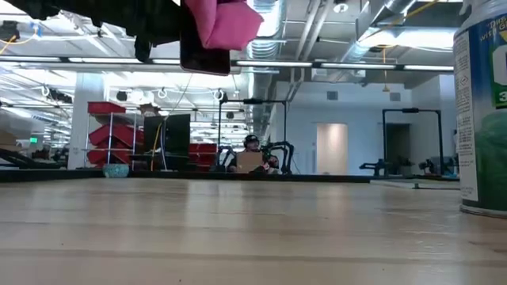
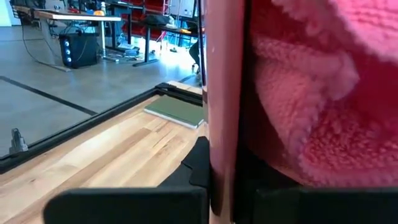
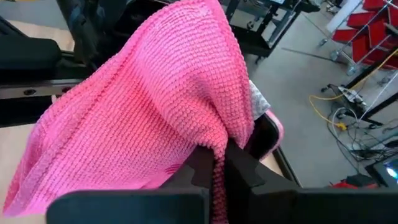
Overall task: Apply microfiber cloth
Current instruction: Wipe the front of the phone using the pink microfiber cloth
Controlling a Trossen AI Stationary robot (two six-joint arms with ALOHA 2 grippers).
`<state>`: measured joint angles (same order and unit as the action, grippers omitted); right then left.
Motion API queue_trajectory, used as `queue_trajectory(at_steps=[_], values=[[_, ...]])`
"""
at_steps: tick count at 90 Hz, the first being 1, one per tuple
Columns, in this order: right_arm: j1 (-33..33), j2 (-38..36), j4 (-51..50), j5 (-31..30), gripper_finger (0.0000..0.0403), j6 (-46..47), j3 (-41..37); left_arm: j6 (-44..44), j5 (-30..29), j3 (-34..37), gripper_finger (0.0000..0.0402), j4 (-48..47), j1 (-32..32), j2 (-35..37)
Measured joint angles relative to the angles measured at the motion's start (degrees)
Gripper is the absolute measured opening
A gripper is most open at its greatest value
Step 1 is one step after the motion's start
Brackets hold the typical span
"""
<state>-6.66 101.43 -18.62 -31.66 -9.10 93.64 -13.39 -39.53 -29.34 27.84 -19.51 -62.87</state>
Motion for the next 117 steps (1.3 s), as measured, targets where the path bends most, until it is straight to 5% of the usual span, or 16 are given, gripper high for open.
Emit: queue_trajectory(at_steps=[30, 50, 83, 117], values=[[0.54, -5.05, -14.91, -12.58, 0.0, 4.39, -0.06, 2.62, 3.67, -0.04, 0.0002, 0.18, -1.2, -0.07], [-0.75, -9.15, -27.15, -11.92, 0.0, 14.8, -5.66, 3.13, 0.87, -0.04, 0.0002, -0.13, -1.88, -0.07], [-0.57, -24.28, -25.3, -11.11, 0.0, 29.03, -29.27, 3.08, -0.02, -0.04, 0.0002, -0.12, -1.86, -0.01], [1.25, -32.78, -24.55, -14.94, 0.0, 36.18, -38.97, 3.1, -0.28, -0.02, 0.0002, -0.16, -1.07, 0.0]])
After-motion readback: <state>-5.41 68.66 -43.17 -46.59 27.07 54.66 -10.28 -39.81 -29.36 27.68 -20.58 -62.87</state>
